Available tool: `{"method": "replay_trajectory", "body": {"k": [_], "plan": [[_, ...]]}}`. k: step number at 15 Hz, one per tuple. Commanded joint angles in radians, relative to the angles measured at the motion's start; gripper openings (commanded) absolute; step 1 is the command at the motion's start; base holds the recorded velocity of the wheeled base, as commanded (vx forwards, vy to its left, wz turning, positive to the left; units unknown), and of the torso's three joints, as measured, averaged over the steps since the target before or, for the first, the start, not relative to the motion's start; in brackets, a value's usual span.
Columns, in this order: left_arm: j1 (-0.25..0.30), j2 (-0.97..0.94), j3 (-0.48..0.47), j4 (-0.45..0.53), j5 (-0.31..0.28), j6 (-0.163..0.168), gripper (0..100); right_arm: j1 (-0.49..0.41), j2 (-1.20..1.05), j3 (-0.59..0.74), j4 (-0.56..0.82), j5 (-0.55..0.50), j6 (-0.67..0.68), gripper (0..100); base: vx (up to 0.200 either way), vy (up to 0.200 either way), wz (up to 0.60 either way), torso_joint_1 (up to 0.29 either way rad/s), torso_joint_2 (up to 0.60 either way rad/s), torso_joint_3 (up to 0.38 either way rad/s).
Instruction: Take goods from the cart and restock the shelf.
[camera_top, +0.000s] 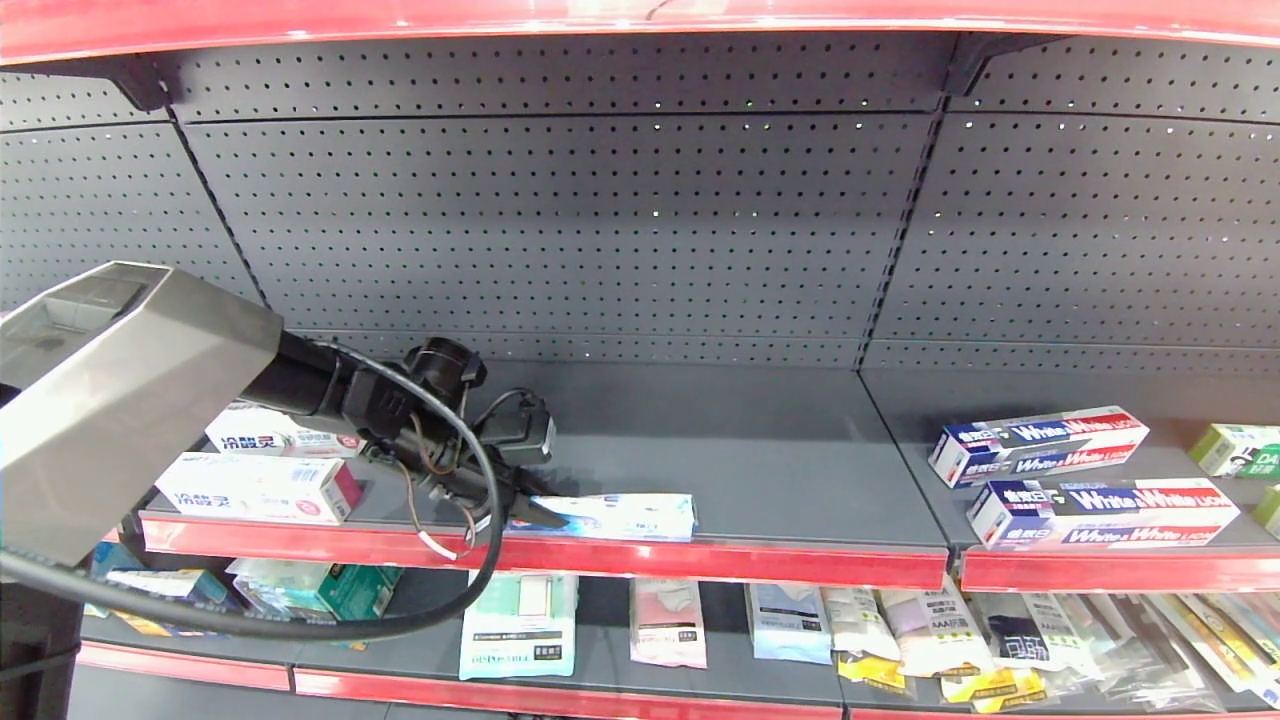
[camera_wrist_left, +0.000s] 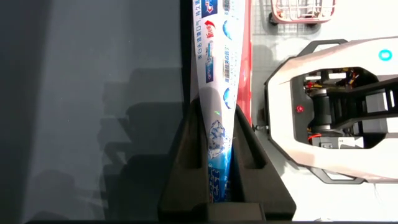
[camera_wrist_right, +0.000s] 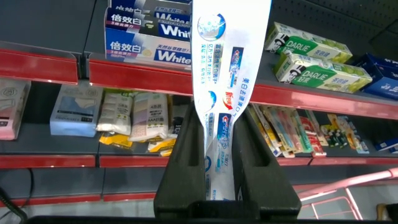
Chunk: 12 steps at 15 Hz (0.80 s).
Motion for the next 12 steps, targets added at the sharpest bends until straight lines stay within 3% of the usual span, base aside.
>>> {"method": "replay_trajectory", "body": {"k": [1,7,8,12], "plan": [[0.000,0.002,-0.003,0.001,0.001,-0.002,0,0.000,0.000,0.000,-0.001,0.000,0.000,0,0.000,0.000,0.00,0.000,0.00,0.000],[0.000,0.001,0.000,0.001,0.000,-0.007,0,-0.006,-0.017,0.003,0.001,0.002,0.000,0,0.000,0.000,0.00,0.000,0.00,0.000],[0.000,-0.001,0.000,0.003,0.000,-0.007,100,-0.006,-0.021,0.003,0.002,0.000,0.000,0,0.000,0.000,0.00,0.000,0.00,0.000],[-0.003,-0.021,0.002,0.003,0.000,-0.064,100,-0.006,-0.078,-0.006,0.091,0.002,0.000,0,0.000,0.000,0.00,0.000,0.00,0.000]]}}
